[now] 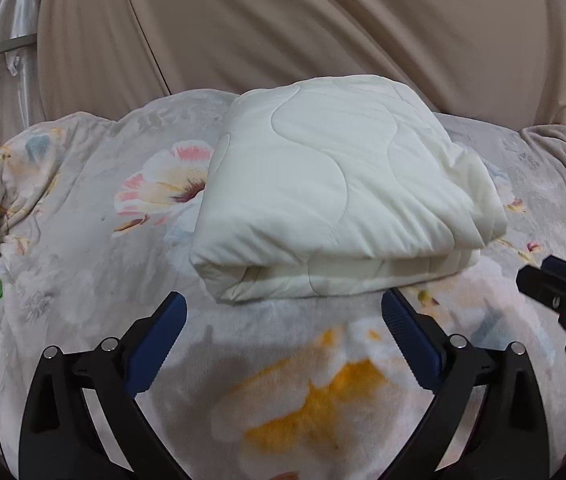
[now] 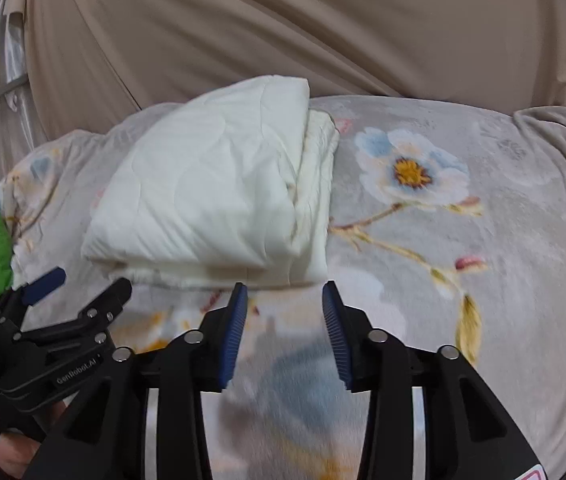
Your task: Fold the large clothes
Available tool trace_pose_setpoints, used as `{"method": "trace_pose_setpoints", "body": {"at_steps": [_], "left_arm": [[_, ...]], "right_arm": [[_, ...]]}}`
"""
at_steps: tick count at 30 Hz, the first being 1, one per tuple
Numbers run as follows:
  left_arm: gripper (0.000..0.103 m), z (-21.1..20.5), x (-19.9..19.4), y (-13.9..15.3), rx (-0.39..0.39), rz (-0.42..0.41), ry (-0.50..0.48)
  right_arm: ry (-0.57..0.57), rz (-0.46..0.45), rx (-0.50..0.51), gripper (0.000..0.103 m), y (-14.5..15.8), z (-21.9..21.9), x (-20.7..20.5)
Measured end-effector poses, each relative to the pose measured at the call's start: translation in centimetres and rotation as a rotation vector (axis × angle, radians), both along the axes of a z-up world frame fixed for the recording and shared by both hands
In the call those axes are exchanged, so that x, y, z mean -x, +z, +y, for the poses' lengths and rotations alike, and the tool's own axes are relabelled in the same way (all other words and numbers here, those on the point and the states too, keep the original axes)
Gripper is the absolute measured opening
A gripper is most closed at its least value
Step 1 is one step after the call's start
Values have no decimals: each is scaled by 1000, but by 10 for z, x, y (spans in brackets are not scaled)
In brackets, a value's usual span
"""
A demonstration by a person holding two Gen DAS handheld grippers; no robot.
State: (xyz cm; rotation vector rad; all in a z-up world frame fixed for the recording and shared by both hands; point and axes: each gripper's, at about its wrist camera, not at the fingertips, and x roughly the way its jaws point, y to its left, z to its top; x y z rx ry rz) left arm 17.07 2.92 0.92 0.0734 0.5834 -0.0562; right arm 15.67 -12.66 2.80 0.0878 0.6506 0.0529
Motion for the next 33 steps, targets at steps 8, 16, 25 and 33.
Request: {"method": "trace_pose_setpoints", "body": {"at_steps": [8,16,25,33], "left_arm": [[97,2,24,-20,43,32,5],[97,-5,28,-32,29,51,5],[97,-5,29,-34,29,36,29],[97,-11,34,-30,-10,-3,24]], "right_arm": [[-27,68,-20,52,-33,1,28],[-50,79,22,56,-46,9,33],[-64,67,60,56,-53,19,34],[-71,58,59,57,-51,17,34]]}}
